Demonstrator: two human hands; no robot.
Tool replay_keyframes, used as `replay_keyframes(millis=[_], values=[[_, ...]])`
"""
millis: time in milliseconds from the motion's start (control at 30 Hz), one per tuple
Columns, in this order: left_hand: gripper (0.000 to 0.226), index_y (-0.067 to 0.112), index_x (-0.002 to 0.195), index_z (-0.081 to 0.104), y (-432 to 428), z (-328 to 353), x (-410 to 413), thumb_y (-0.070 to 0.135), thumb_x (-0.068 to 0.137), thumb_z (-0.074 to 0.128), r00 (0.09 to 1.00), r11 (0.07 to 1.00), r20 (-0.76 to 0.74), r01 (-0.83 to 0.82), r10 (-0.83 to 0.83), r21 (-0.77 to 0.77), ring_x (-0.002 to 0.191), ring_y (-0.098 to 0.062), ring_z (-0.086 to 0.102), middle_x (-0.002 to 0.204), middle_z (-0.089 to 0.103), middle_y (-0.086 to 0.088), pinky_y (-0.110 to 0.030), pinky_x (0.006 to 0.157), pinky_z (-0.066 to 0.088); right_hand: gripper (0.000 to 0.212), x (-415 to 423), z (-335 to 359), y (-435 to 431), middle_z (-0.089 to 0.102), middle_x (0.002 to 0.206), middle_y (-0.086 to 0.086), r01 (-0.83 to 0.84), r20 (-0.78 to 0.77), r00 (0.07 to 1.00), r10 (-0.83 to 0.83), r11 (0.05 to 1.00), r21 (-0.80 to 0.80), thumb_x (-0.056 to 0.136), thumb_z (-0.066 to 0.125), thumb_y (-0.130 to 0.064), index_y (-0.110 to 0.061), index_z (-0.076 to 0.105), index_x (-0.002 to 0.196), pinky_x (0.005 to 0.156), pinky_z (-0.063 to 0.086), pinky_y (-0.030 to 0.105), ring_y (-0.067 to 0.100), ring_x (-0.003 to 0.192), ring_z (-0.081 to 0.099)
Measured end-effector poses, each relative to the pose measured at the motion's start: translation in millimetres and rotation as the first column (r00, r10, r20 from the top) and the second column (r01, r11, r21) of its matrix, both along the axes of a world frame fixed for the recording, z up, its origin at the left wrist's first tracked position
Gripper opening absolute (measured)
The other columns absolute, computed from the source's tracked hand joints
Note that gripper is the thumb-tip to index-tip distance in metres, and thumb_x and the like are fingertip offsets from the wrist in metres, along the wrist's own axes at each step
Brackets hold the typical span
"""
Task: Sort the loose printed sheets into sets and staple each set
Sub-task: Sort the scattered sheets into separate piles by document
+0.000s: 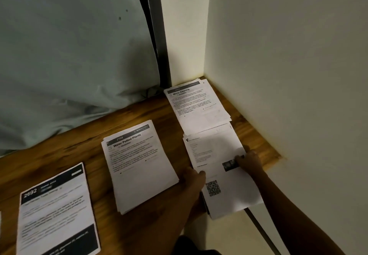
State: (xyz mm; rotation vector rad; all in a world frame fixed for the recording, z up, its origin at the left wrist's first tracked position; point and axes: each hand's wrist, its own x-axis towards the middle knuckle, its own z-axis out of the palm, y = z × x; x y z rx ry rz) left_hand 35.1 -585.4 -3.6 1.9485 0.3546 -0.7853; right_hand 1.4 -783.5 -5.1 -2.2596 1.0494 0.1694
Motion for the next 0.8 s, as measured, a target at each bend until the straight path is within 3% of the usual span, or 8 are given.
replay_keyframes(millis=[233, 333, 433, 533, 600, 700, 800], values=[[0.042, 0.010, 0.133, 0.043, -4.0, 2.4, -13.4, 0.022, 0.093, 0.047, 0.995, 0.990, -0.068, 0.086, -0.079, 0.110, 0.113, -0.028, 0.050, 0.132, 0.045, -0.013, -0.032, 0.087, 0.048, 0.045, -24.0, 4.3, 14.6, 0.054, 0.125, 0.023, 0.064, 0.023, 0.998, -0.066, 0.993, 0.095, 0.091, 0.054, -0.017, 0.000, 0.045, 0.131, 0.085, 0.043, 0.032, 0.035, 0.112, 0.052], [0.036, 0.009, 0.129, 0.045, -5.3, 5.9, -20.1, 0.016, 0.094, 0.044, 0.998, 0.993, 0.029, 0.052, -0.055, 0.104, 0.113, -0.029, 0.052, 0.132, 0.047, -0.013, -0.042, 0.091, 0.051, 0.040, -36.8, 11.7, 22.0, 0.057, 0.120, 0.023, 0.112, 0.165, 0.978, -0.125, 0.990, 0.091, 0.090, 0.053, -0.009, 0.000, 0.050, 0.129, 0.078, 0.039, 0.029, 0.036, 0.106, 0.054], [0.027, 0.003, 0.124, 0.045, -4.5, 20.3, -35.2, 0.011, 0.098, 0.043, 0.972, 0.999, 0.230, 0.042, -0.047, 0.028, 0.116, -0.028, 0.054, 0.131, 0.050, -0.012, -0.034, 0.087, 0.053, 0.026, -48.8, 27.4, 26.6, 0.062, 0.102, 0.017, 0.165, 0.324, 0.921, -0.217, 0.970, 0.180, 0.091, 0.054, -0.010, -0.003, 0.059, 0.115, 0.074, 0.039, 0.030, 0.029, 0.092, 0.055], [0.024, 0.001, 0.118, 0.047, -4.1, 41.3, -42.3, 0.016, 0.099, 0.043, 0.878, 0.999, 0.476, 0.042, -0.042, 0.012, 0.107, -0.027, 0.060, 0.116, 0.057, -0.015, -0.018, 0.070, 0.050, 0.018, -49.4, 50.5, 27.0, 0.062, 0.091, 0.008, 0.188, 0.492, 0.814, -0.309, 0.941, 0.280, 0.093, 0.055, -0.014, -0.009, 0.062, 0.109, 0.074, 0.042, 0.030, 0.029, 0.090, 0.059], [0.034, 0.000, 0.120, 0.048, -6.2, 55.0, -34.8, 0.027, 0.100, 0.041, 0.791, 0.999, 0.611, 0.035, -0.027, 0.000, 0.100, -0.021, 0.062, 0.112, 0.058, -0.013, -0.011, 0.065, 0.047, 0.018, -39.8, 67.8, 24.0, 0.064, 0.096, 0.005, 0.141, 0.598, 0.725, -0.343, 0.923, 0.359, 0.094, 0.055, -0.017, -0.009, 0.060, 0.109, 0.078, 0.048, 0.031, 0.023, 0.091, 0.061], [0.074, 0.003, 0.129, 0.045, -6.9, 65.4, -9.5, 0.064, 0.092, 0.026, 0.636, 0.999, 0.771, 0.052, -0.035, 0.003, 0.105, -0.018, 0.061, 0.123, 0.057, -0.012, -0.028, 0.074, 0.058, 0.024, -15.7, 94.1, 15.5, 0.063, 0.107, -0.002, 0.012, 0.706, 0.632, -0.318, 0.916, 0.402, 0.095, 0.053, -0.018, -0.010, 0.056, 0.118, 0.081, 0.048, 0.015, 0.005, 0.095, 0.059], [0.081, 0.000, 0.130, 0.043, -4.0, 69.8, 10.8, 0.069, 0.091, 0.025, 0.568, 0.993, 0.823, 0.110, -0.030, -0.039, 0.092, -0.016, 0.065, 0.119, 0.058, -0.013, -0.025, 0.065, 0.059, 0.025, 5.2, 105.4, 5.6, 0.063, 0.115, -0.003, -0.106, 0.762, 0.589, -0.269, 0.909, 0.403, 0.096, 0.051, -0.017, -0.014, 0.054, 0.121, 0.090, 0.049, 0.023, 0.010, 0.105, 0.059]])
